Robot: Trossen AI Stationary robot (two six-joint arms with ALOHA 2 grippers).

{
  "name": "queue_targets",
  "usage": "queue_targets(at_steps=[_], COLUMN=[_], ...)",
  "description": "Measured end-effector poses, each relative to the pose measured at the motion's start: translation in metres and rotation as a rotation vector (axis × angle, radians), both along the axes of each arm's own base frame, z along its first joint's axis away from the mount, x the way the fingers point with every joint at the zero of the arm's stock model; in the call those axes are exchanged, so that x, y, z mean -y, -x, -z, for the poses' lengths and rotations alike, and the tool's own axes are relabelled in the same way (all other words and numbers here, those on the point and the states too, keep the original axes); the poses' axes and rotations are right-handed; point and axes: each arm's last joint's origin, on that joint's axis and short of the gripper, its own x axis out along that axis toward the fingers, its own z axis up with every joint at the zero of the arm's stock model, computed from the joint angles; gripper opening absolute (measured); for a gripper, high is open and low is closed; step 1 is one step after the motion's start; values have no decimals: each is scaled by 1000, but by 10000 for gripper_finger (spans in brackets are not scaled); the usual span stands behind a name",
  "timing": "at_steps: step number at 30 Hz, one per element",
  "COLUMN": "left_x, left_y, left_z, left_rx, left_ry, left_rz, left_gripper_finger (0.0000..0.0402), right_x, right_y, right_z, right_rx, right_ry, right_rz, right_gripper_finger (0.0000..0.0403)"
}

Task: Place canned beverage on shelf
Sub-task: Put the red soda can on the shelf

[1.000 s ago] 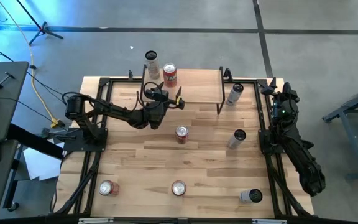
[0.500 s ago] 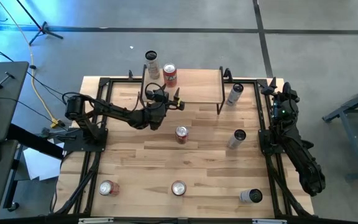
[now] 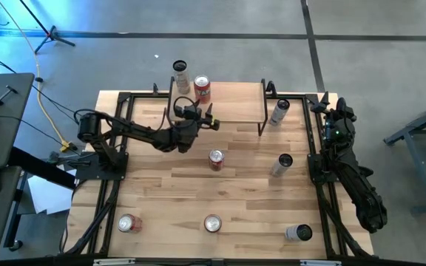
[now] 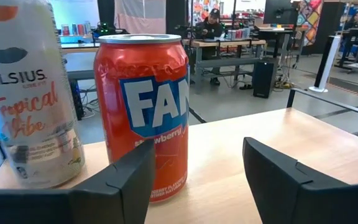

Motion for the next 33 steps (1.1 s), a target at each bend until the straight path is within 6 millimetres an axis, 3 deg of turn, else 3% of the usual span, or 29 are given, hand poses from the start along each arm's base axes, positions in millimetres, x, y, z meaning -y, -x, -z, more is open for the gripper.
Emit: queue_targets(at_steps=[33], left_x=[-39], left_y=[6], left_z=[4], left_rx=[-16], left_ry=[32], left_rz=[28], left_gripper_finger=[209], right_x=[0], right_y=[0], right_z=[0], right_rx=[1], right_ry=[1], right_rz=[0], right_gripper_finger=[328])
